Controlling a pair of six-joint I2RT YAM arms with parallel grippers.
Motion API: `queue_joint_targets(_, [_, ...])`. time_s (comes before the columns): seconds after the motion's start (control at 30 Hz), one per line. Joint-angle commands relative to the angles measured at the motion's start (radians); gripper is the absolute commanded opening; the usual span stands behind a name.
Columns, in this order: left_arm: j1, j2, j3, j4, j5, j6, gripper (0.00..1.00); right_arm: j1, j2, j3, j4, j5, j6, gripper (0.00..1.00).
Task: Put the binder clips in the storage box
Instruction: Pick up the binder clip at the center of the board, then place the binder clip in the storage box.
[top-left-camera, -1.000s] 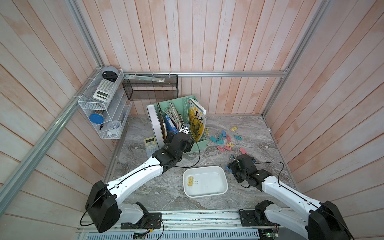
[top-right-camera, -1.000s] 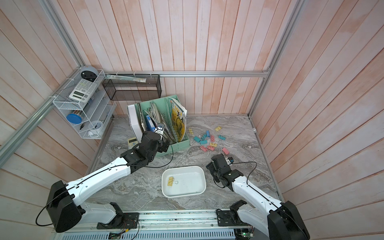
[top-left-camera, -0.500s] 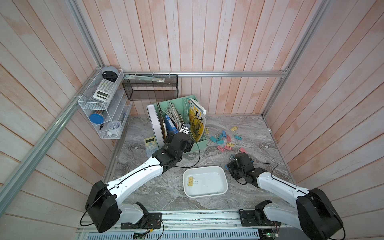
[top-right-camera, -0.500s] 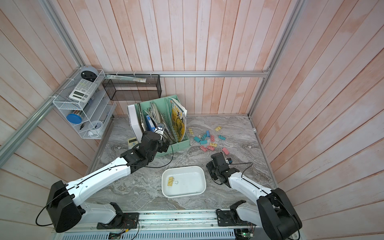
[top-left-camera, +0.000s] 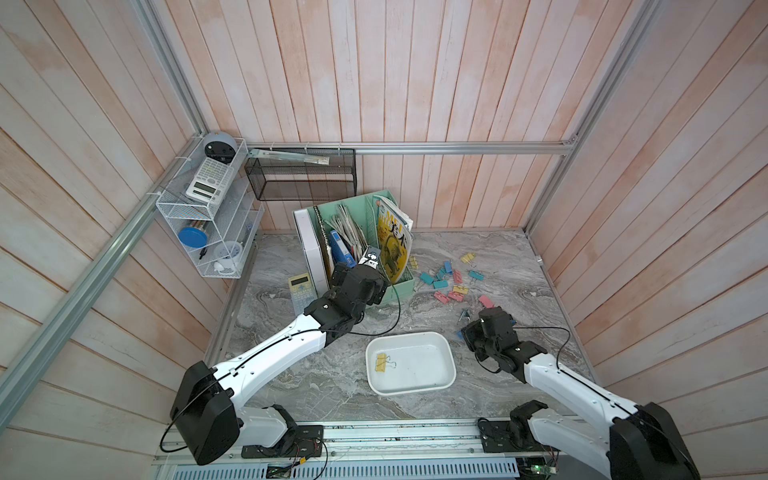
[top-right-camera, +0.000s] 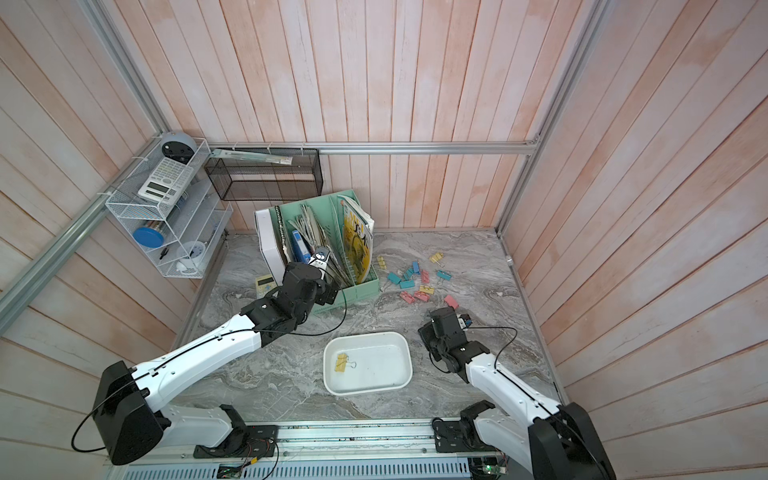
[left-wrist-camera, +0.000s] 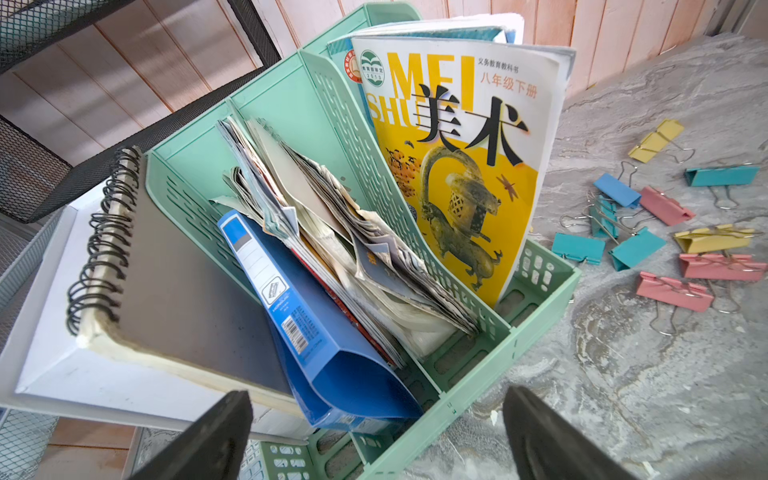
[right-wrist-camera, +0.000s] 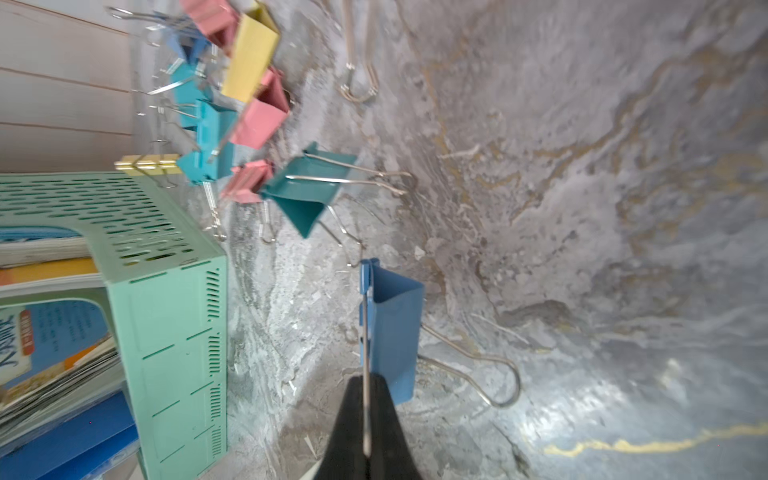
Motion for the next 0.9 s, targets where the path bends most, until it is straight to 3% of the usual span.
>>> queue_joint_targets(0.0, [-0.006,-0.001,-0.006,0.012,0.002,0.005,1.00,-0.002,-0.111,0.079,-0.071,-0.027,-0.308,0.00])
queue_joint_targets(0.1, [-0.006,0.002,-0.006,0.013,0.001,0.008,1.00,0.021,-0.179,0.162,-0.117,-0.237,-0.523,0.00])
queue_joint_targets(0.2, [-0.005,0.003,-0.007,0.014,-0.002,0.007,1.00,0.116,-0.202,0.241,-0.210,-0.354,-0.594,0.00])
queue_joint_targets(0.4, [-0.006,0.003,-0.012,0.025,-0.025,0.026,1.00,0.533,-0.125,0.222,-0.158,-0.202,-0.589,0.00])
queue_joint_targets(0.47, [-0.006,0.004,-0.013,0.031,-0.034,0.031,1.00,0.604,-0.049,0.214,-0.110,-0.218,-0.569,0.00])
queue_joint_targets(0.7, [-0.006,0.025,-0.013,0.025,-0.029,0.024,1.00,0.655,0.208,0.169,0.097,-0.322,-0.464,0.00])
queue_joint_targets(0.87, [-0.006,0.029,-0.010,0.024,-0.032,0.025,1.00,0.673,0.318,0.146,0.176,-0.282,-0.404,0.00])
